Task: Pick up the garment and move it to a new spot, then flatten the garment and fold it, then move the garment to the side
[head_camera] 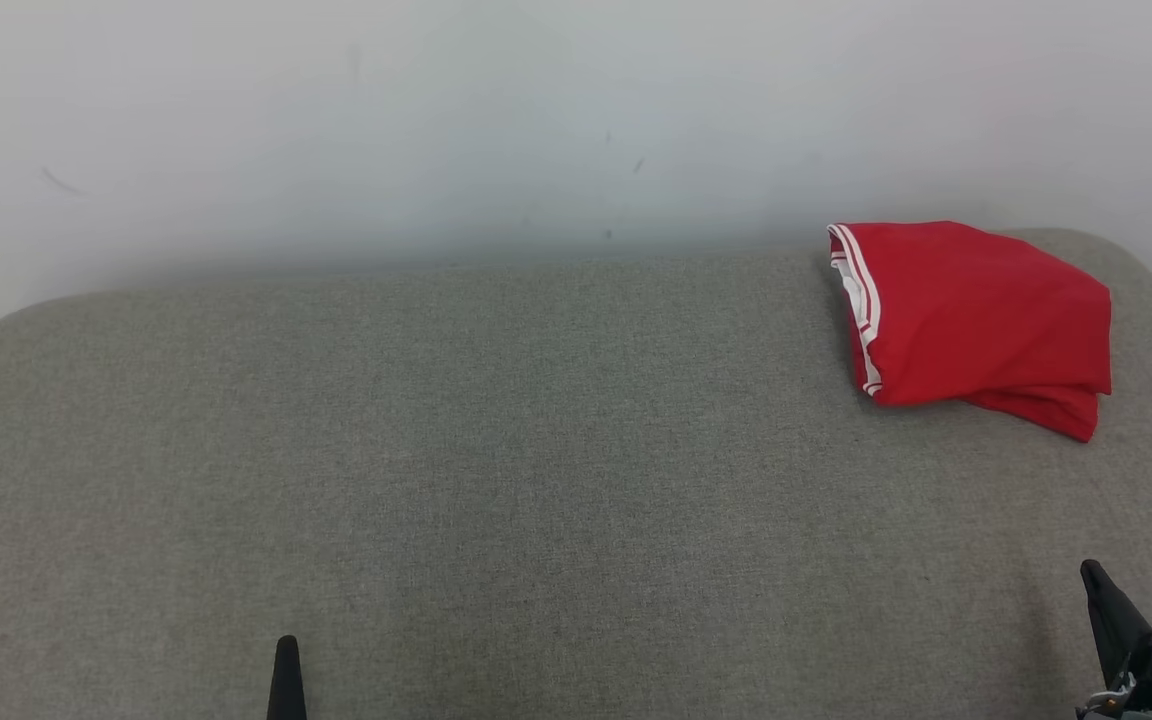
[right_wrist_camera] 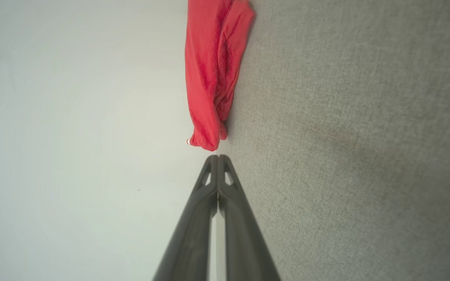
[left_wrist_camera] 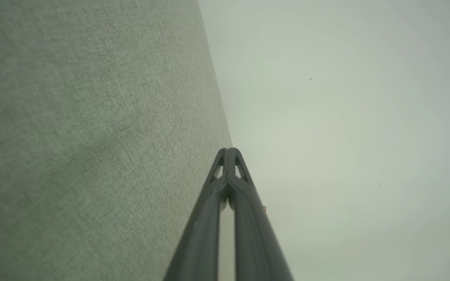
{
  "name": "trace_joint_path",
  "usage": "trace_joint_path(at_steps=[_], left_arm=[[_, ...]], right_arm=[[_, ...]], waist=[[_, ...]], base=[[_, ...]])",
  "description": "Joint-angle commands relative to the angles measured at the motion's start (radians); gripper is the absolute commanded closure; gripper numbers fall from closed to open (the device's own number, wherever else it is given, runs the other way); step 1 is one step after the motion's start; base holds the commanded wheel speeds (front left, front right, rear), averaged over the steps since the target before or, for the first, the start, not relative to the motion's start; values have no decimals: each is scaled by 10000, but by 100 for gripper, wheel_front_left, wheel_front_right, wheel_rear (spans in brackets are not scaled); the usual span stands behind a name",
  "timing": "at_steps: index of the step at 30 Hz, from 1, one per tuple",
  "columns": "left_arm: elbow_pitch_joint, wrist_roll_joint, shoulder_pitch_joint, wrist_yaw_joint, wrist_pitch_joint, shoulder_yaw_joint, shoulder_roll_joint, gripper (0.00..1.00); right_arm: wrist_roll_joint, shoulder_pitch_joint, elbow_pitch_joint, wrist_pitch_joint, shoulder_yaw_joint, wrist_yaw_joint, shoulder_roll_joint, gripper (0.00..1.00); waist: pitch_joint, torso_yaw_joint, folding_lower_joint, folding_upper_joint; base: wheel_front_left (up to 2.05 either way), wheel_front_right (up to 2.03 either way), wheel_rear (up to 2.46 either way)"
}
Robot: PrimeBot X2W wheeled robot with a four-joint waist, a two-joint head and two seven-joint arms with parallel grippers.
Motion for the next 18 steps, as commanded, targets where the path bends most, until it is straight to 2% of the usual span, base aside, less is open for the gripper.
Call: trace_joint_path(at_steps=[1, 18], left_arm=[[16, -308, -146, -21, -54, -63, 78, 100], [98, -1576, -251, -92, -67, -354, 87, 100]], right_arm=[[291, -152, 4, 158, -139, 3, -28, 100], [1419, -333, 145, 806, -748, 4, 4, 100]], waist=[[8, 1, -1, 0], [72, 5, -1, 0]], base=[[0, 0, 0], [0, 0, 0]])
